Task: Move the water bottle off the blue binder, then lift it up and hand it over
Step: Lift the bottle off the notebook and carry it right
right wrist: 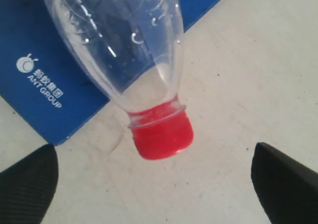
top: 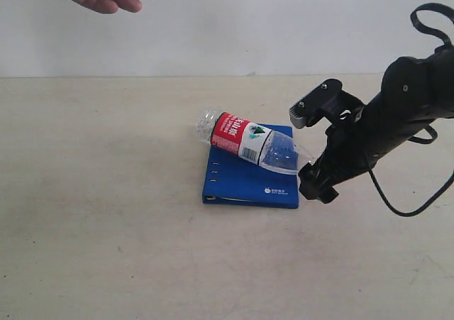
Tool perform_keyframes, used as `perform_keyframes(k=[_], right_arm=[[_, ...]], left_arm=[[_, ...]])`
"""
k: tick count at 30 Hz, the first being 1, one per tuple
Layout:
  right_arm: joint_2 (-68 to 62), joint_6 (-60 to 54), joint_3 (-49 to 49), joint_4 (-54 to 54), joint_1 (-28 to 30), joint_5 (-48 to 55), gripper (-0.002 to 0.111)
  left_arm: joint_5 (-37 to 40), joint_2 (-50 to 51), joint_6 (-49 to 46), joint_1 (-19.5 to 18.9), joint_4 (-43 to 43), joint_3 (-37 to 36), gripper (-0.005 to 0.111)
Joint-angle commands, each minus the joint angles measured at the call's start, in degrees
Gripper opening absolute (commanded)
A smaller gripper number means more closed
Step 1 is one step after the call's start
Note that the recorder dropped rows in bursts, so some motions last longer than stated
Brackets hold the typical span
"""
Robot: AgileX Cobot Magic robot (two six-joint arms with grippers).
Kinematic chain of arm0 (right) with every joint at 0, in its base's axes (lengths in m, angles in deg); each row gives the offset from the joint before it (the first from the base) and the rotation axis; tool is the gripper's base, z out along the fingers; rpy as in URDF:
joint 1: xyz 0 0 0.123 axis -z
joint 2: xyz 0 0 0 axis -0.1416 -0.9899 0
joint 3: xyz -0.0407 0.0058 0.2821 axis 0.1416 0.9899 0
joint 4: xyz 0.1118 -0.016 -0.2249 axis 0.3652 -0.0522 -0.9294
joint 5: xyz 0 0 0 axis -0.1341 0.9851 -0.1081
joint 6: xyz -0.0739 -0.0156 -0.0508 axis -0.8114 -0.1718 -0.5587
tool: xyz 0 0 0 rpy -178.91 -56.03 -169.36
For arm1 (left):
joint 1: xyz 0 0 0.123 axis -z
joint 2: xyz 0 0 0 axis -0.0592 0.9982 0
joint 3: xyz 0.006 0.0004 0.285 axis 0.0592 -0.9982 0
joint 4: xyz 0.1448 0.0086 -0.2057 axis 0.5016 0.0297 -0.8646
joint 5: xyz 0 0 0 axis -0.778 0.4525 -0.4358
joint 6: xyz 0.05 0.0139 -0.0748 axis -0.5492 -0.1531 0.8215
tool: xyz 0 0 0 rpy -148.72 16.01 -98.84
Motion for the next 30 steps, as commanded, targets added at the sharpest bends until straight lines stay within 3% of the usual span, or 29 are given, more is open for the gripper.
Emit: perform_keyframes(k=[1,4,9,17,25,30], right_arm=[[-1.5,-3.7,-0.8,2.3,0.2,-0.6,0.094],[-2.3,-3.7,-0.8,2.8,0.2,-1.2,0.082],[-2.5,-3.7,-0.8,4.6,0.2,-2.2,0.047],[-2.3,-3.7,-0.8,4.4,0.2,1.8,0.001],[3.9,-2.1,-0.8,-1.5,0.3,10.3,0.0],[10.6,7.0,-0.8,-11.5,1.8,14.8,0.0]], left_arm=[[-0.7,0.0,0.4,-0.1,-0.4,0.0,0.007],[-0.7,0.0,0.4,-0.1,-0.4,0.0,0.007],[-0.7,0.0,0.4,-0.1,-0.4,0.0,0.007],[-0.7,0.0,0.4,-0.1,-0.4,0.0,0.007],[-0.7,0.0,0.4,-0.1,-0.4,0.0,0.007],[-0.7,0.0,0.4,-0.1,-0.4,0.0,0.007]])
